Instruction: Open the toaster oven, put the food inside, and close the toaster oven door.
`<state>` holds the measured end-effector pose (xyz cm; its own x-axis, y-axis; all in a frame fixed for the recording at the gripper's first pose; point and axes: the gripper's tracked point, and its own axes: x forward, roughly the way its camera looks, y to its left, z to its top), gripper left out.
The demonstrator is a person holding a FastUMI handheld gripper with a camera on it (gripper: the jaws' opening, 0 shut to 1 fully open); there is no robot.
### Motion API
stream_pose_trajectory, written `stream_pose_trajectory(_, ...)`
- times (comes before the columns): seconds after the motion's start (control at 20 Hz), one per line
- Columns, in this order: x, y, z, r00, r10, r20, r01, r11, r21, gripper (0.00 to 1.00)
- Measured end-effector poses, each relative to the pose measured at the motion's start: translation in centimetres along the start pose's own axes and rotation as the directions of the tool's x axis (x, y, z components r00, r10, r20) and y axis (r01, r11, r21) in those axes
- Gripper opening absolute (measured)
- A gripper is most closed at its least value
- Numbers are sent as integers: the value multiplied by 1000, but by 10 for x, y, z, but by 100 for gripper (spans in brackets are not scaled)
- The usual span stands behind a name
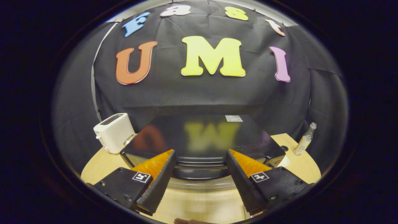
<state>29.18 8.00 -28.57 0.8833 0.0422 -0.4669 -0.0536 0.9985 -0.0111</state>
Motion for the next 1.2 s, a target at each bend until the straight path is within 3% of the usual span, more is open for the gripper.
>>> stream_pose_trajectory(0.6, -68, 0, -53, 1000, 10, 18, -10, 1000, -10, 100)
stream_pose_trajectory(1.2, -98, -3, -124, 1000, 1, 0, -1, 999, -50, 100)
